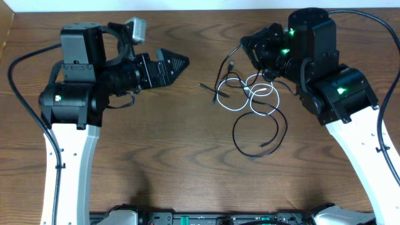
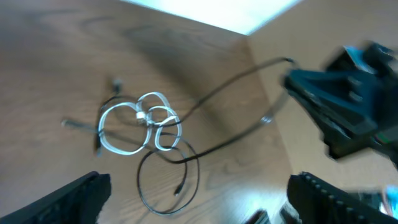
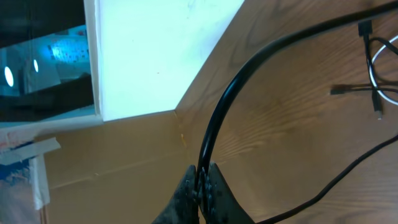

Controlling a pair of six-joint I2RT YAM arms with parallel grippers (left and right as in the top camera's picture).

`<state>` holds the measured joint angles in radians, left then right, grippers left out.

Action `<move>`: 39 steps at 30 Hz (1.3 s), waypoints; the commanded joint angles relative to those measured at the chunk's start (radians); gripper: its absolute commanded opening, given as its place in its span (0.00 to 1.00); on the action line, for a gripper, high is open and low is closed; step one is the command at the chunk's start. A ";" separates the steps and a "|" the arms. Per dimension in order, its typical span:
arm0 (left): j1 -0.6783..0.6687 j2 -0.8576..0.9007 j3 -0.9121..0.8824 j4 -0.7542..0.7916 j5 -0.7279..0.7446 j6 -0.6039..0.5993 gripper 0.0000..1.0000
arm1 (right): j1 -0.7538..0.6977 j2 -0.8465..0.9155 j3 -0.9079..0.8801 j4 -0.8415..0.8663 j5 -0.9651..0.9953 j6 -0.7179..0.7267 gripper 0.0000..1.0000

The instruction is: Untangle cables

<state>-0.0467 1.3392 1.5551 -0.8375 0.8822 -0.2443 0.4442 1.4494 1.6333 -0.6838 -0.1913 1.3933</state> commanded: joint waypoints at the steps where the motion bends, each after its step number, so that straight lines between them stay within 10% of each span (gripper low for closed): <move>1: -0.001 -0.011 0.015 0.042 0.124 0.121 0.87 | 0.019 -0.003 0.006 0.013 -0.045 0.061 0.02; 12: -0.135 -0.011 0.015 0.126 0.135 0.178 0.86 | 0.077 -0.002 0.006 0.091 -0.090 0.069 0.01; 22: -0.137 -0.011 0.015 0.151 0.158 0.188 0.57 | 0.081 -0.001 0.006 0.120 -0.235 0.095 0.02; 35: -0.158 -0.005 0.015 0.133 0.165 0.189 0.56 | 0.081 -0.001 0.006 0.135 -0.292 0.095 0.01; 39: -0.162 -0.004 0.015 0.133 0.140 0.192 0.40 | 0.081 -0.001 0.006 0.130 -0.301 0.094 0.01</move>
<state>-0.2062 1.3392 1.5551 -0.7059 1.0233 -0.0685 0.5129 1.4494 1.6333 -0.5556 -0.4728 1.4815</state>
